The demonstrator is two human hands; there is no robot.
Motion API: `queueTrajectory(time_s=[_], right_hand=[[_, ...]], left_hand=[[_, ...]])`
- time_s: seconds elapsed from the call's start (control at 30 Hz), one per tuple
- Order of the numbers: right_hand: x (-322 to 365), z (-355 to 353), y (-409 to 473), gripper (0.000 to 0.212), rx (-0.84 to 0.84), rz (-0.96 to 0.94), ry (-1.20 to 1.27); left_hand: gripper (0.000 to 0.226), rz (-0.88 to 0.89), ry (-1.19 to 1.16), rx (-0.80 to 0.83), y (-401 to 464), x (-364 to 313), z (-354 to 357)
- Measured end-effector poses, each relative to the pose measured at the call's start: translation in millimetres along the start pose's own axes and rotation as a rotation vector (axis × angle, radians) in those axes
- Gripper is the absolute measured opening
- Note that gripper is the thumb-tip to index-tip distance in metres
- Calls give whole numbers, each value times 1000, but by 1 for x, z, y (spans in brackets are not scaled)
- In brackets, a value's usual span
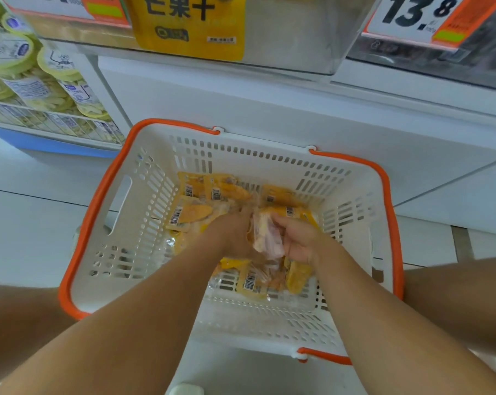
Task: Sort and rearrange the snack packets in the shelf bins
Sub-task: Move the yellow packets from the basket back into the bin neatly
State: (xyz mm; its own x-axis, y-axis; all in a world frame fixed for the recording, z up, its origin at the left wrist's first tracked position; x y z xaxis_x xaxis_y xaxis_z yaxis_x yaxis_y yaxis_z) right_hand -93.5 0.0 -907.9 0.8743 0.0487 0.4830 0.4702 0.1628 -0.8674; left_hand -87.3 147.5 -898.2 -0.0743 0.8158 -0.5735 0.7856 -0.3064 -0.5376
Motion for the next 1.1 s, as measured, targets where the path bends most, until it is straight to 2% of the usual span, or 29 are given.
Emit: queueTrajectory(time_s=[0.07,0.13,0.17,0.23,0.3,0.37,0.43,0.47,0.53,0.6,0.67,0.77,0.83,0.9,1.0,1.03,1.1], right_hand=[[7,-19,3,20,-286,-52,-209],[10,-45,2,11,-625,-103,-623],[6,-50,2,13,-662,-117,-822],[-17,-55,6,19,-592,-89,-1067],[-42,-51,7,47,-517,-31,-1163],[-54,-47,8,79,-492,9,-1273],[-53,-48,9,95,-525,50,-1367],[-48,-49,7,94,-548,76,-1419],[-32,-54,1,76,-577,141,-1502],[-16,-56,-5,60,-518,160,-1462],[5,-55,-12,54,-454,139,-1457],[47,-48,-29,38,-456,-24,-1553],[69,-36,-44,25,-411,-207,-1544],[81,-23,-59,31,-355,-347,-1483],[83,-2,-69,35,-407,-578,-1291],[81,8,-72,35,-439,-693,-1227],[70,34,-75,29,-425,-890,-1135]], left_hand=[[119,-78,18,-145,-1,4,1],[104,-165,-50,-243,-2,12,1],[92,-185,-97,-236,-2,16,1],[72,-187,-133,-107,-1,21,5],[68,-189,-104,19,-4,25,9],[78,-177,-148,19,-6,26,9],[83,-160,-137,-38,-4,25,8],[81,-158,-90,-48,-3,24,8],[68,-164,0,-52,0,23,10],[50,-158,76,-69,0,16,9],[25,-131,142,-97,1,8,6],[29,-110,73,-25,8,9,15],[24,-97,-140,-14,9,14,21],[19,-113,-497,-116,3,19,15],[9,-290,-1084,-226,-8,32,10],[11,-348,-1267,-231,-11,33,8],[29,-395,-1591,-236,-14,33,0]])
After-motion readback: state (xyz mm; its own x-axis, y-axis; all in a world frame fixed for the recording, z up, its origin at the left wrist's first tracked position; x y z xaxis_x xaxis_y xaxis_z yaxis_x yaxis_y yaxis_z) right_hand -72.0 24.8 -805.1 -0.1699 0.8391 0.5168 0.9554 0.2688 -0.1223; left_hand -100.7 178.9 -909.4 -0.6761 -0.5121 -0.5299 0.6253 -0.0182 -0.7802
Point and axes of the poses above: each hand's wrist, its own y-axis towards the middle knuckle, its own z-axis out of the palm, x = y × z, the point moved 5 cm from there along y, towards the middle knuckle, and after that the axes turned 11 degrees about -y, right-handed, at the moved point
